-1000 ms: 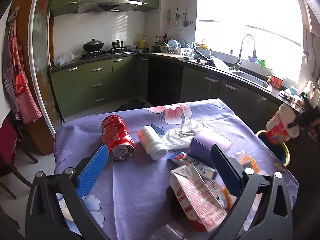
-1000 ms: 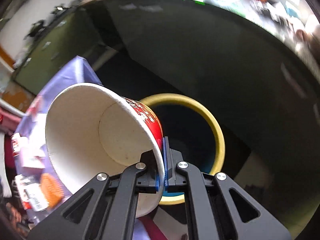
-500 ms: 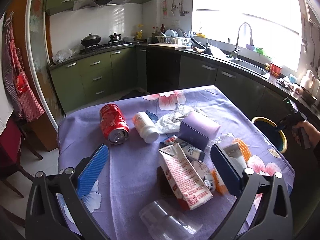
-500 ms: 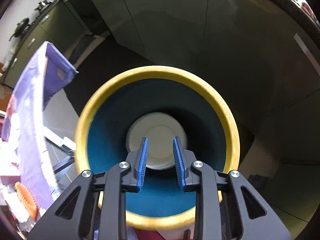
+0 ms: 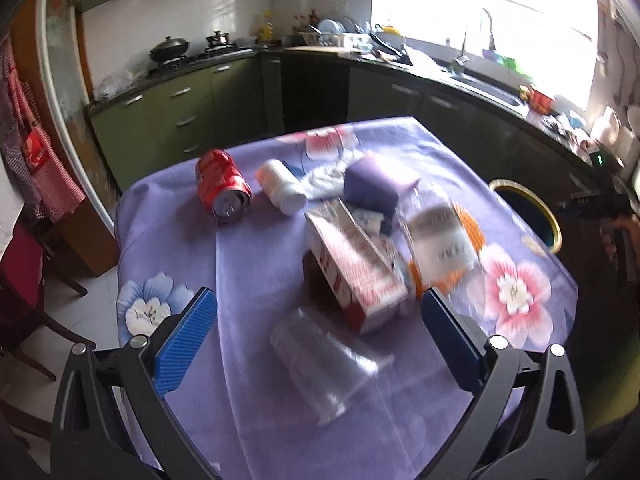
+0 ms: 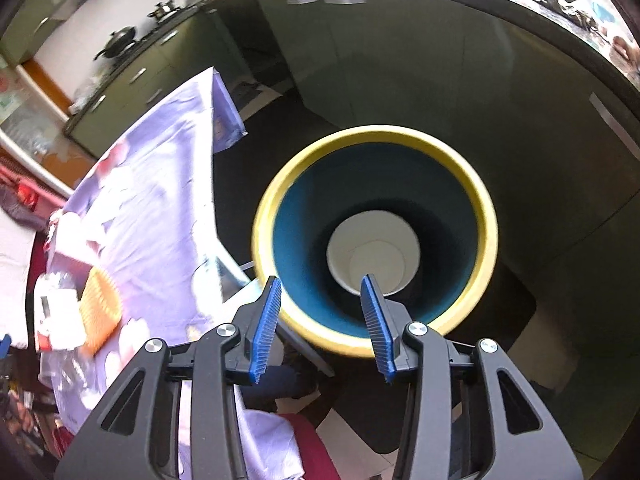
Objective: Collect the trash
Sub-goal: 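Grasp the clear plastic cup by its rim with the left tool, then carry the plastic cup over the bin and open the left tool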
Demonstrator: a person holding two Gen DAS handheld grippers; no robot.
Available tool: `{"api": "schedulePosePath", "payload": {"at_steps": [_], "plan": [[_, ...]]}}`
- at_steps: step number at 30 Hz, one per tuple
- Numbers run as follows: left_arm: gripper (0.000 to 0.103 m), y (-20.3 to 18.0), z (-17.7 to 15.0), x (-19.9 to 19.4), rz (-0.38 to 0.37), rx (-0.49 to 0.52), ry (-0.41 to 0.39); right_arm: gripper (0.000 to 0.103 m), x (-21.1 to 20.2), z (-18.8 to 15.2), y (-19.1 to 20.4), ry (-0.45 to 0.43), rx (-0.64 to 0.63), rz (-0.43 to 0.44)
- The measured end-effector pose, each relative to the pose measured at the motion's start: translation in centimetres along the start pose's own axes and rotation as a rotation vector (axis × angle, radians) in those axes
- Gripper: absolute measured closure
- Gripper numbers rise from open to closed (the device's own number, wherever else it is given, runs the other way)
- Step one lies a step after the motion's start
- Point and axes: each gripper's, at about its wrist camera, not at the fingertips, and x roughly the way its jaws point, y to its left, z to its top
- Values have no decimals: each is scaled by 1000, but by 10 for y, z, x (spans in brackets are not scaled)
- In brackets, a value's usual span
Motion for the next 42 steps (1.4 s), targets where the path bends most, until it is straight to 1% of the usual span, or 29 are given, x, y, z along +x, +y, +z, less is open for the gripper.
{"api": "schedulePosePath", "payload": {"at_steps": [3,5,8,10,11,12,13,14,15,16,17,18,19,20,21,22,24,25,27,32,36,41,42], "plan": [[6,-3,-14,0,-39,57,22,61,-3,-13,10,-3,-23,16],[6,-5,-22,-1,-40,96,18,61,-11,-20,14,-6,-35,17],[6,-8,-36,4,-10,151,32,60,-8,-19,25,-7,-42,33],[8,-11,-44,11,42,179,45,59,-8,-19,27,-12,-47,35],[11,-11,-45,14,57,183,48,59,-11,-21,29,-13,-50,35],[18,-11,-48,18,71,181,51,59,-12,-22,31,-14,-51,37],[22,-10,-50,23,83,172,57,59,-10,-21,31,-14,-53,39],[29,-9,-52,27,87,156,67,59,-8,-21,32,-13,-54,41],[34,-7,-53,31,85,141,76,59,-10,-21,30,-11,-58,44],[36,-4,-55,36,85,120,88,59,-8,-20,32,-7,-62,45],[42,-2,-57,39,85,107,96,59,-7,-20,33,-5,-64,46],[50,-1,-59,42,85,95,105,59,-1,-15,36,-3,-66,46],[55,0,-59,45,87,85,111,59,8,-8,39,-1,-70,48],[63,0,-61,47,84,76,112,59,12,-5,43,-2,-71,49],[73,1,-62,48,76,65,113,59,12,-4,43,-2,-72,51],[76,2,-62,49,68,57,115,59,13,-4,45,-3,-73,52],[94,4,-62,51,53,47,118,59,14,-6,44,-5,-74,56],[97,6,-62,51,43,43,119,59,15,-6,45,-4,-74,59],[98,7,-62,48,34,41,108,59,15,-8,43,-4,-72,66],[98,3,-56,34,36,78,85,59,14,-12,39,-8,-68,80],[98,3,-46,13,38,97,71,59,10,-15,35,-21,-62,89],[98,-13,-20,-20,-32,142,3,59,1,-17,24,-50,-50,85],[98,-23,-7,-24,-66,168,-18,59,-2,-16,21,-62,-46,79]]}}
